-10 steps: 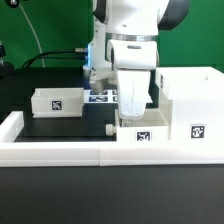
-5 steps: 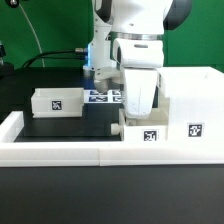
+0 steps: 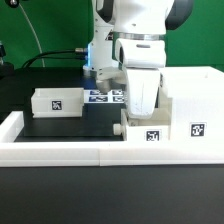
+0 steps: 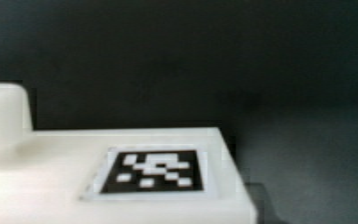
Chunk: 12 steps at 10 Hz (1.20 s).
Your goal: Assemble drawer
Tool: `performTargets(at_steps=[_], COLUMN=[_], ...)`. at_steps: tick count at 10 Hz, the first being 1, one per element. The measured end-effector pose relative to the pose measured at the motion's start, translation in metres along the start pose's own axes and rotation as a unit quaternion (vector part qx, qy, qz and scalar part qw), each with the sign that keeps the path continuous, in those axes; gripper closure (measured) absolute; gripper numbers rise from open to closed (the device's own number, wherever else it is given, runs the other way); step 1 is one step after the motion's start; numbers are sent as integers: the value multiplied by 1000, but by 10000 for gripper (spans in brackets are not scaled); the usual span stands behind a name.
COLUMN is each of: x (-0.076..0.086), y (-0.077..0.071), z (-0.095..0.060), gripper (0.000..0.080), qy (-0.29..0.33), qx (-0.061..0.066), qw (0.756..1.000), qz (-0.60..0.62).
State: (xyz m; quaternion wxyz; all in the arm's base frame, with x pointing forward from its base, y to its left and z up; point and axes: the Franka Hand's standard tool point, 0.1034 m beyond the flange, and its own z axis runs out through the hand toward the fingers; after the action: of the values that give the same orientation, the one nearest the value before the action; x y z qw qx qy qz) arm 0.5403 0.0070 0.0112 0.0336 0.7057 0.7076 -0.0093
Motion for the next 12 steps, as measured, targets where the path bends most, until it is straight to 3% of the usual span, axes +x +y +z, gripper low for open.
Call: performTargets(at_steps=[1, 2, 3, 5, 7, 8, 9, 12], x=[1, 3, 5, 4, -8, -22, -39, -71], y=[1, 4, 6, 13, 18, 19, 19, 21], z=[-1, -7, -16, -33, -51, -53, -52, -37], gripper=[707, 468, 468, 195, 160, 160, 151, 150], qy=[0, 0, -1, -3, -7, -9, -11, 5], qx=[-1, -6, -7, -15, -23, -24, -23, -15], qw=[1000, 1000, 1000, 1000, 1000, 1000, 1000, 999], qz=[2, 5, 7, 11, 14, -3, -10, -42])
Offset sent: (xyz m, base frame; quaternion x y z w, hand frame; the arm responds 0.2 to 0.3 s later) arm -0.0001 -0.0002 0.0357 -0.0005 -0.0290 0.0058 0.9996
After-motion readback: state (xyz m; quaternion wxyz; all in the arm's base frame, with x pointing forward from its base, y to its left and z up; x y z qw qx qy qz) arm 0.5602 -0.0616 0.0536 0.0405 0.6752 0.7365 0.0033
